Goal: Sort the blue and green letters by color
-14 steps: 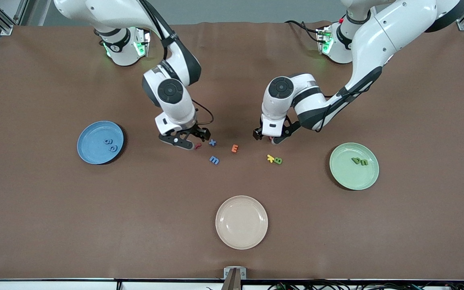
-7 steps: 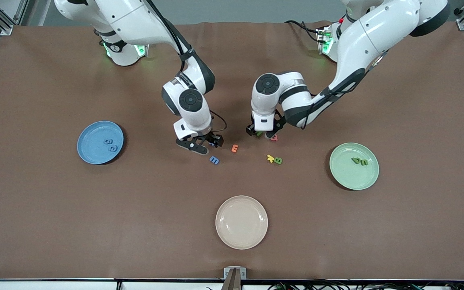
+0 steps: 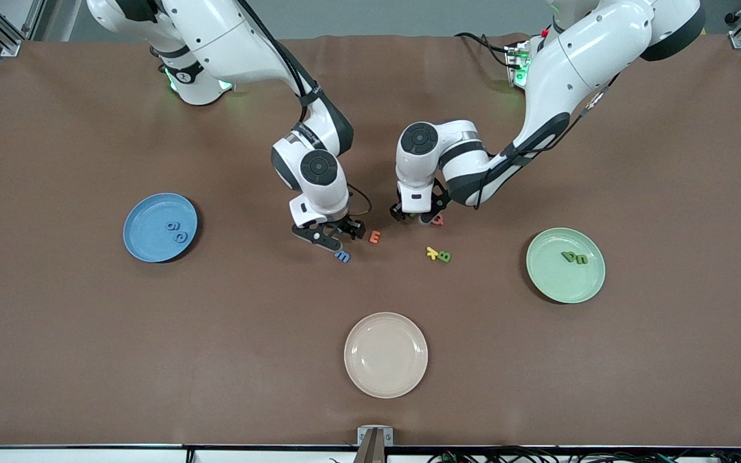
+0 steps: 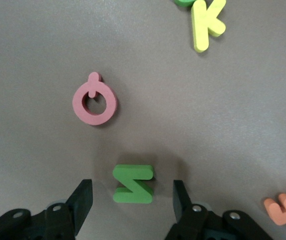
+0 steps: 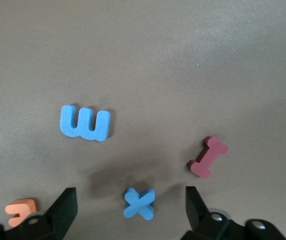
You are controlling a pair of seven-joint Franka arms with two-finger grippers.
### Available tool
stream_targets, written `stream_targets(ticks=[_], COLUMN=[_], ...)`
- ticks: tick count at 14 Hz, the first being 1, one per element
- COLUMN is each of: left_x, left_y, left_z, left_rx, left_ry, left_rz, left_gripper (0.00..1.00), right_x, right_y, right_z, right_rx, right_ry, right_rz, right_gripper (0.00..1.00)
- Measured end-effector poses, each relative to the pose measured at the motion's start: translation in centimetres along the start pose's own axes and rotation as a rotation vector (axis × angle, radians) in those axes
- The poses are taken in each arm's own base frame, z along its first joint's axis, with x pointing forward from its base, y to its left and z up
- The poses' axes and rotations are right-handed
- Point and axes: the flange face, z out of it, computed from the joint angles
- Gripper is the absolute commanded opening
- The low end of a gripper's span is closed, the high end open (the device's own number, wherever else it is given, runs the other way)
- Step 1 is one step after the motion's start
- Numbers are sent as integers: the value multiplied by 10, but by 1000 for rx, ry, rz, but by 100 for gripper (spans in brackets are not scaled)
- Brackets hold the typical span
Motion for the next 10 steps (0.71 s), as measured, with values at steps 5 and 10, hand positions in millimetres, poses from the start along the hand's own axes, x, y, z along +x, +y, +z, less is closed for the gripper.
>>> stream_targets(ticks=[5,10], left_x=[2,2], left_y=[-1,0], left_z=[7,9], left_rx=[10,9], left_ry=[1,0], left_rz=[-4,-5], left_gripper=[69,11], right_x=[-4,-8], right_y=[0,-4], right_z=[5,3], right_rx=[-11,-10], right_ry=[-4,-4], right_rz=[26,29], right_gripper=[72,37])
